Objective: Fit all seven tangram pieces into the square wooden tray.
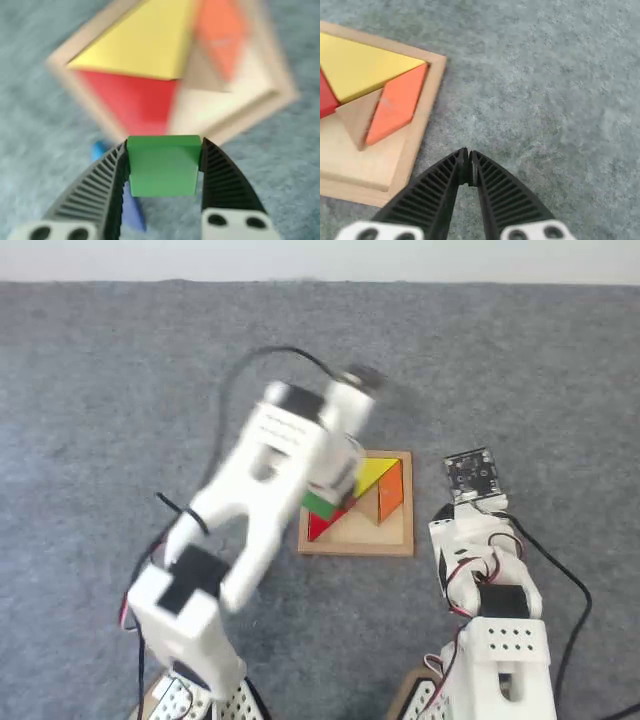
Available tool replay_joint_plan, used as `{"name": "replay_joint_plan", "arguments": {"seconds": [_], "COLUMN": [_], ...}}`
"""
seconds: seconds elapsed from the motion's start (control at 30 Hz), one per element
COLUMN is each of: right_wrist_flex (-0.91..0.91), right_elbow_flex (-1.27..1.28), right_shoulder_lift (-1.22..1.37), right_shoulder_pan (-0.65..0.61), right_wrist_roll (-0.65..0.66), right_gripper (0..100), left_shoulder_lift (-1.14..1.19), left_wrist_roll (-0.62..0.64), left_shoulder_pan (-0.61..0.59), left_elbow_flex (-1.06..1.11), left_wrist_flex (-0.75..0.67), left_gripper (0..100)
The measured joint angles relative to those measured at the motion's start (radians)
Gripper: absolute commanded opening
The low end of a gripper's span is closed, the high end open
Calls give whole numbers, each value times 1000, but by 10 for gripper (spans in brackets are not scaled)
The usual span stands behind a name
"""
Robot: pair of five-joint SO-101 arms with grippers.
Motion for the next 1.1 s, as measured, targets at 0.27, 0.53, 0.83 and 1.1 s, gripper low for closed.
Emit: {"name": "replay_joint_plan", "arguments": {"seconds": [0.27, 0.53, 0.83, 1.1], "right_wrist_flex": [37, 12, 6, 6], "right_elbow_flex": [-32, -110, -110, -110], "right_shoulder_lift": [69, 270, 276, 276], "right_shoulder_pan": [41, 75, 84, 84], "right_wrist_roll": [-52, -55, -55, -55], "right_gripper": [6, 7, 7, 7], "left_shoulder_lift": [-81, -81, 26, 29], "left_wrist_roll": [-49, -55, -64, -66], "left_shoulder_pan": [78, 130, 130, 130], "left_elbow_flex": [265, 273, 272, 269], "left_wrist_flex": [-272, -347, -354, -356], "left_gripper": [75, 82, 192, 196]}}
